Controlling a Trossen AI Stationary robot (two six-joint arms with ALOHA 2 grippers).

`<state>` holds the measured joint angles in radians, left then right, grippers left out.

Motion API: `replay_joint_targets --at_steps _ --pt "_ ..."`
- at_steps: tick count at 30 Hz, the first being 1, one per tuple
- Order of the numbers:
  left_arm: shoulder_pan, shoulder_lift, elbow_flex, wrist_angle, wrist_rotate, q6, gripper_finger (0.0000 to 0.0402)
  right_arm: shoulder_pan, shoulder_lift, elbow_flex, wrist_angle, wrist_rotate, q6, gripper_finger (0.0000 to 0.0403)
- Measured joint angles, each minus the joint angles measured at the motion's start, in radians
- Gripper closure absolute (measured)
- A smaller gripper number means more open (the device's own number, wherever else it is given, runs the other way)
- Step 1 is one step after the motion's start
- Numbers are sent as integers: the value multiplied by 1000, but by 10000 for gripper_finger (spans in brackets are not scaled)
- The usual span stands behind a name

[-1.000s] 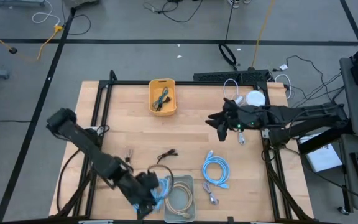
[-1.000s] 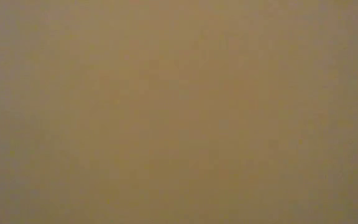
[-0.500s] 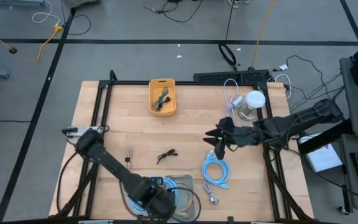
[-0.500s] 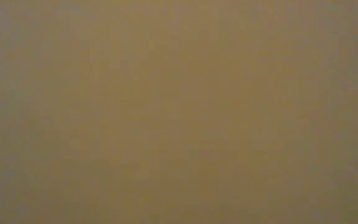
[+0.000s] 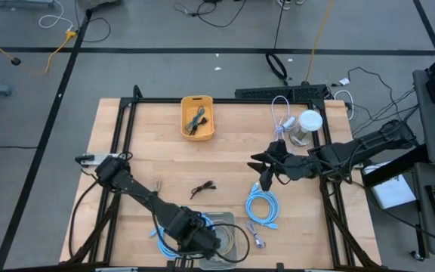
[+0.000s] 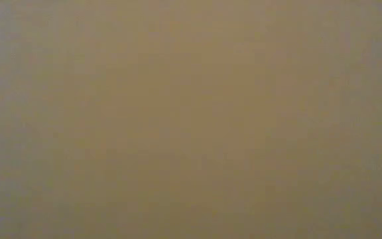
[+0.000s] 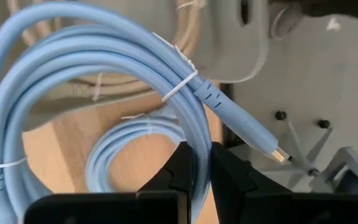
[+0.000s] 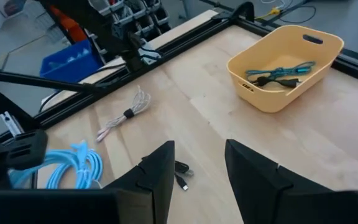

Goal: Pick & Place USB Port
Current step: Put the top blue video cable into the gray bin

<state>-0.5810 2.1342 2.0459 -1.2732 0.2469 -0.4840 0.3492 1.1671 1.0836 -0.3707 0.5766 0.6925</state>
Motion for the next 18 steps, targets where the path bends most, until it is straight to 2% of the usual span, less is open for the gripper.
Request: replay_joint_targets --at_steps 7,14,18 --pt "3 21 88 -15 -19 -12 371 1 0 -70 85 -3 36 269" --pt "-24 184 303 -102 -8 59 371 8 1 -259 342 -68 135 269" --pt "-25 212 301 -131 -27 92 371 30 0 -297 389 -106 120 269"
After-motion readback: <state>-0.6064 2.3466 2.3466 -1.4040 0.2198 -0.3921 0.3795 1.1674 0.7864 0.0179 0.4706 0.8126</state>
